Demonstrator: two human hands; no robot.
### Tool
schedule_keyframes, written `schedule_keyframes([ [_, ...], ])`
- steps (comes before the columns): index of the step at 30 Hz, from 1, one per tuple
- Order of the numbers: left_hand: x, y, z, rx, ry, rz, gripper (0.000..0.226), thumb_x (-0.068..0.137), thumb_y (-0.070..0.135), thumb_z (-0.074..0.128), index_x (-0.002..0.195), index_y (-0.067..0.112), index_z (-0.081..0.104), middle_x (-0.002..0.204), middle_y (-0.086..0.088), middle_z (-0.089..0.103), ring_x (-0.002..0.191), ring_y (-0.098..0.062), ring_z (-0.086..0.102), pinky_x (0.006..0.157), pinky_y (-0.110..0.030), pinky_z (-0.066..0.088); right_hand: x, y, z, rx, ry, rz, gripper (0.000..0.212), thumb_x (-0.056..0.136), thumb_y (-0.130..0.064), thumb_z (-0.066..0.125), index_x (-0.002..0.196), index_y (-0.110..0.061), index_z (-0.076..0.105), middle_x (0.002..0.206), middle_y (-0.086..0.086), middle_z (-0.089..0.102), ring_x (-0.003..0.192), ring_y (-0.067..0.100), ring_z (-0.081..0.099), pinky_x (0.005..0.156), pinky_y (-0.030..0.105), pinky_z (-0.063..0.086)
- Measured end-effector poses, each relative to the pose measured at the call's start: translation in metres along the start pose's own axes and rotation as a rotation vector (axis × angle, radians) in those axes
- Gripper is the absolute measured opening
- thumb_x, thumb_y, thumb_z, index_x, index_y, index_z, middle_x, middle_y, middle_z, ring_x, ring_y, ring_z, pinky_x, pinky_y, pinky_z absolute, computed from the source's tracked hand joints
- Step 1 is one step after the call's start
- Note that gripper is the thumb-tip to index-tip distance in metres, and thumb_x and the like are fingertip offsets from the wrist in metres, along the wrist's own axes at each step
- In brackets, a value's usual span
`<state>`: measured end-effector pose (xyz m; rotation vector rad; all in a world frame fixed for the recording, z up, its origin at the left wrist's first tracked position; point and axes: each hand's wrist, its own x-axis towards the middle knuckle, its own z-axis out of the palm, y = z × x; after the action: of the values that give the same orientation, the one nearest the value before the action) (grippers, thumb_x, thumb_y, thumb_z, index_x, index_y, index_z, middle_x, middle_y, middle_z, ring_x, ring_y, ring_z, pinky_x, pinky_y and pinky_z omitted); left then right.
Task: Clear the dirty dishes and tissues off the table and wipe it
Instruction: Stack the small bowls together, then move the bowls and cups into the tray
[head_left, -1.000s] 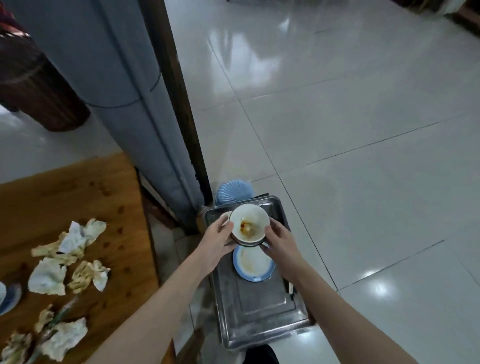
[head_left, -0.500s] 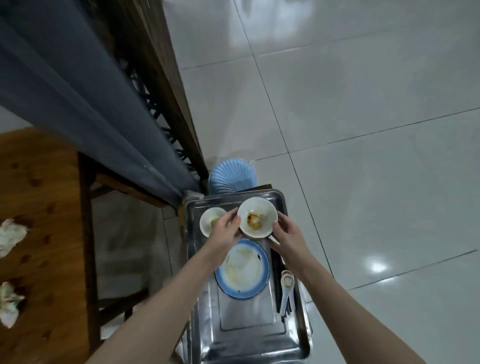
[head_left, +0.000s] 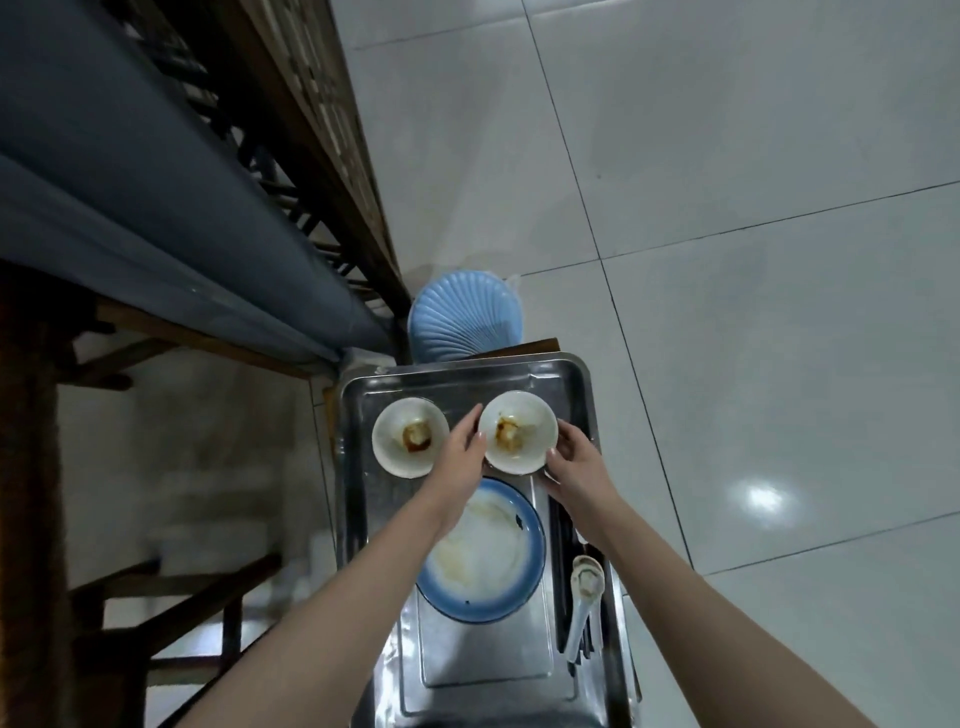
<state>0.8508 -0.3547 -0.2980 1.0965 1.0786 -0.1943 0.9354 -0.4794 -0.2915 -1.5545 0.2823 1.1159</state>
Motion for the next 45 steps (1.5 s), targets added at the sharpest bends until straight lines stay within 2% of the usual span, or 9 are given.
schedule_keyframes([
  [4,0.010,-0.008,-0.004,0.043,0.017,-0.032,0.048,0.105,0.014,0.034,0.151,0.026,0.027,0.152,-0.001,0.036,0.140,-0.019,0.034,0.115,-0.045,0.031,0.007,0.008,0.003,-0.029,-0.023,0.029,0.046,0.088,-0.005,0.063,0.130,-0.019,0.049,0.121,0.000,0.058,0.112,0.016,0.058,0.068,0.017,0.053],
  [11,0.011,-0.009,-0.006,0.126,-0.015,-0.059,0.054,0.103,0.006,0.035,0.153,0.021,0.022,0.156,-0.003,0.031,0.143,-0.021,0.029,0.116,-0.046,0.028,0.008,0.005,0.001,-0.163,-0.031,0.032,0.047,0.087,0.006,0.054,0.124,-0.024,0.053,0.115,-0.002,0.061,0.113,0.016,0.056,0.102,0.037,0.045],
  [14,-0.003,-0.003,-0.007,0.177,-0.057,-0.086,0.054,0.104,0.008,0.035,0.154,0.021,0.019,0.157,0.002,0.029,0.144,-0.018,0.026,0.116,-0.045,0.027,-0.002,0.000,0.000,-0.173,-0.030,0.033,0.044,0.088,-0.001,0.061,0.123,-0.026,0.051,0.112,-0.014,0.059,0.111,0.009,0.054,0.102,0.033,0.042],
  [20,-0.048,0.018,-0.014,0.235,-0.061,-0.023,0.048,0.103,0.005,0.034,0.149,0.019,0.031,0.119,0.027,0.044,0.115,0.005,0.039,0.089,-0.010,0.034,-0.043,-0.020,0.002,-0.160,0.052,-0.010,0.058,0.089,-0.005,0.062,0.142,-0.010,0.040,0.123,-0.006,0.053,0.109,0.007,0.052,0.093,0.027,0.041],
  [26,-0.113,0.047,-0.035,0.176,-0.057,0.069,0.045,0.103,0.008,0.042,0.146,0.021,0.037,0.145,0.001,0.044,0.127,-0.013,0.043,0.097,-0.029,0.040,-0.108,-0.043,0.022,-0.180,0.129,-0.162,0.044,0.088,0.000,0.059,0.129,-0.016,0.055,0.111,-0.006,0.063,0.091,-0.007,0.057,0.063,0.010,0.044],
  [30,-0.166,0.062,-0.057,0.116,-0.042,0.099,0.043,0.100,0.010,0.049,0.141,0.023,0.043,0.138,0.001,0.051,0.121,-0.017,0.051,0.075,-0.024,0.046,-0.161,-0.052,0.042,-0.187,0.142,-0.254,0.040,0.089,0.001,0.058,0.125,-0.014,0.057,0.113,0.004,0.065,0.090,0.001,0.060,0.060,0.010,0.047],
  [34,-0.221,0.066,-0.087,0.107,-0.025,0.148,0.047,0.099,0.007,0.051,0.142,0.024,0.044,0.130,0.005,0.056,0.117,-0.021,0.055,0.095,-0.041,0.040,-0.217,-0.051,0.066,-0.176,0.154,-0.327,0.035,0.090,-0.002,0.059,0.120,-0.019,0.059,0.106,-0.001,0.066,0.088,-0.001,0.061,0.061,0.012,0.048],
  [38,-0.282,0.064,-0.125,0.126,0.003,0.216,0.046,0.100,0.003,0.044,0.140,0.026,0.044,0.129,0.007,0.057,0.119,-0.020,0.052,0.104,-0.047,0.037,-0.272,-0.044,0.099,-0.195,0.161,-0.388,0.036,0.090,0.001,0.057,0.123,-0.014,0.060,0.111,0.007,0.065,0.100,0.018,0.063,0.087,0.032,0.052],
  [45,-0.386,0.053,-0.203,0.090,-0.007,0.328,0.046,0.100,0.003,0.044,0.142,0.022,0.043,0.138,-0.002,0.051,0.116,-0.018,0.052,0.099,-0.039,0.038,-0.349,-0.022,0.171,-0.159,0.133,-0.473,0.034,0.090,0.002,0.058,0.117,-0.018,0.060,0.105,0.002,0.065,0.093,0.010,0.061,0.074,0.021,0.047],
])
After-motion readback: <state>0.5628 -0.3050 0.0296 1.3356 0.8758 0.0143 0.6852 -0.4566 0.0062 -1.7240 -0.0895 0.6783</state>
